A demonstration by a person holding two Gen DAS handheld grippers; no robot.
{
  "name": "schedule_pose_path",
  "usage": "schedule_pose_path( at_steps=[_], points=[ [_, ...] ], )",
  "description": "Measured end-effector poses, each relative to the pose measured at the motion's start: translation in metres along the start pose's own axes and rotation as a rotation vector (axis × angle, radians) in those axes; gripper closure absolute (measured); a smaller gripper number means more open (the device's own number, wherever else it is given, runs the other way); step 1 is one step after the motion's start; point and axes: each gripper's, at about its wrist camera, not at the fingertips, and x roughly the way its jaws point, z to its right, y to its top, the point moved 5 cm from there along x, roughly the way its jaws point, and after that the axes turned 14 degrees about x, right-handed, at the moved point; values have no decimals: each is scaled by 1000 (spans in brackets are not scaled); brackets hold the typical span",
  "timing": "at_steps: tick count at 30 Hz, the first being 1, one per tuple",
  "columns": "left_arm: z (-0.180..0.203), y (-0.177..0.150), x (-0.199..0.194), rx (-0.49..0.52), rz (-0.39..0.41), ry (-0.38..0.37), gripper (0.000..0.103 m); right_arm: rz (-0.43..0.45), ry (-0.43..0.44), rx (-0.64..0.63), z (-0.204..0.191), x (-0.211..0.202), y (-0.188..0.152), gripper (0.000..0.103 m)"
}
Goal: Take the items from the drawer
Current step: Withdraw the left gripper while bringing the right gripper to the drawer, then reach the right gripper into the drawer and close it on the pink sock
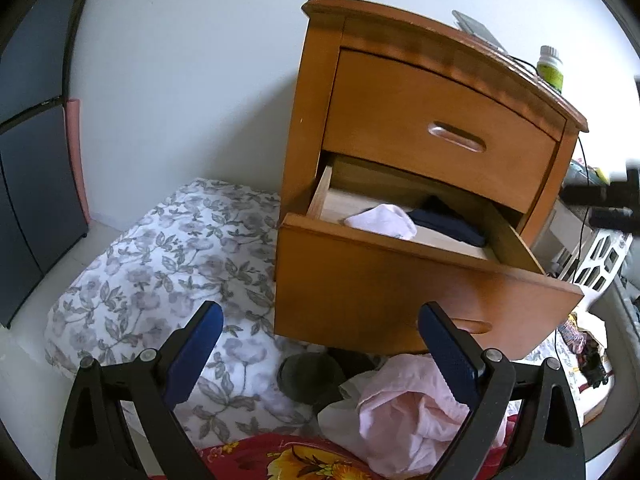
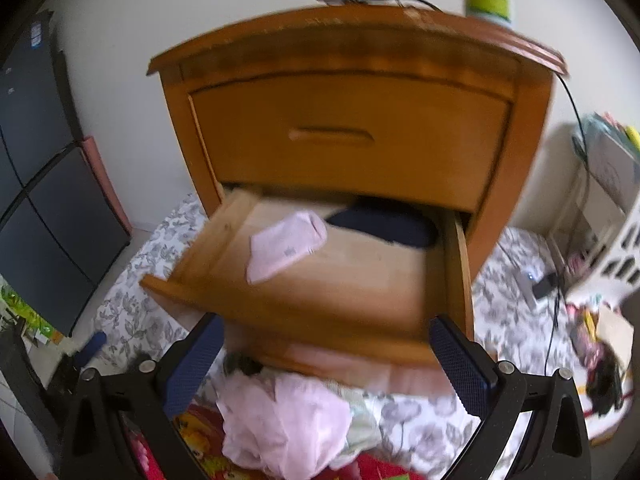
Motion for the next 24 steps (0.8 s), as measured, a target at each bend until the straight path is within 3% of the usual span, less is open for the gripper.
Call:
schedule_pose_path(
  at_steps=[11, 16, 24],
  points=[
    [4, -7, 15, 12, -45, -44, 5, -89, 42, -104, -46, 38, 53, 0],
    [2, -9, 19, 6, -59, -52, 5, -190, 38, -111, -60, 78, 53, 0],
    [-1, -14, 27, -7, -93, -69, 5, -364, -41, -162, -75, 157, 33, 0]
  ],
)
